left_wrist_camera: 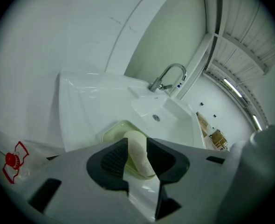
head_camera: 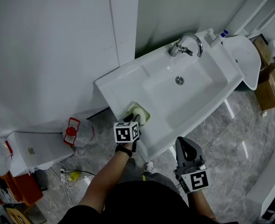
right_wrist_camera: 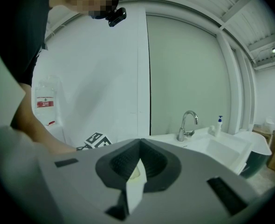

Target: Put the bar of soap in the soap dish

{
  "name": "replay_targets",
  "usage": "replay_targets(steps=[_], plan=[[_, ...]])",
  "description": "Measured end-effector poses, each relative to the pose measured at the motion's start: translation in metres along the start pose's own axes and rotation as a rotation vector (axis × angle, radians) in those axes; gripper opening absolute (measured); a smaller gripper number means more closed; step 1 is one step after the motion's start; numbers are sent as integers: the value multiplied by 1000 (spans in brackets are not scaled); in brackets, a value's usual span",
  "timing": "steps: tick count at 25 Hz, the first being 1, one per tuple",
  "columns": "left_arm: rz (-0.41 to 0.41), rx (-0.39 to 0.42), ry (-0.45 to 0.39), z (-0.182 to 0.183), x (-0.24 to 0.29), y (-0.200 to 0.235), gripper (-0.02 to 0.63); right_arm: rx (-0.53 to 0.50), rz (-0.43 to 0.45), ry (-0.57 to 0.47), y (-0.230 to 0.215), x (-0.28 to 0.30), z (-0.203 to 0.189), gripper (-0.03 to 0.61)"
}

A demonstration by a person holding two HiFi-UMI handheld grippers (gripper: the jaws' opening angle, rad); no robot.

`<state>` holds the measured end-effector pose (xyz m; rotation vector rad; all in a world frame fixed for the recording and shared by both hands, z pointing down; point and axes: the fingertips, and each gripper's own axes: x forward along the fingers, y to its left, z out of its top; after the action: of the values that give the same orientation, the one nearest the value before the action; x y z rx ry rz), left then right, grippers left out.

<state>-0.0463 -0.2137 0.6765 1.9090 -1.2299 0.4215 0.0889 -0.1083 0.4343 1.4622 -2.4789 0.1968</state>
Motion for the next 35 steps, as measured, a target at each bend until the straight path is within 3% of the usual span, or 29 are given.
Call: replay_targets(steps=[6, 22, 35], plan=[[3, 35, -6, -1, 0, -2, 173, 0, 1, -2, -1, -1, 0, 12], [18, 76, -27, 7, -11, -6, 173, -10, 3, -46, -2, -14, 9, 12], [46, 184, -78, 17, -41, -19, 60, -23, 22, -113, -2, -40, 17, 12]])
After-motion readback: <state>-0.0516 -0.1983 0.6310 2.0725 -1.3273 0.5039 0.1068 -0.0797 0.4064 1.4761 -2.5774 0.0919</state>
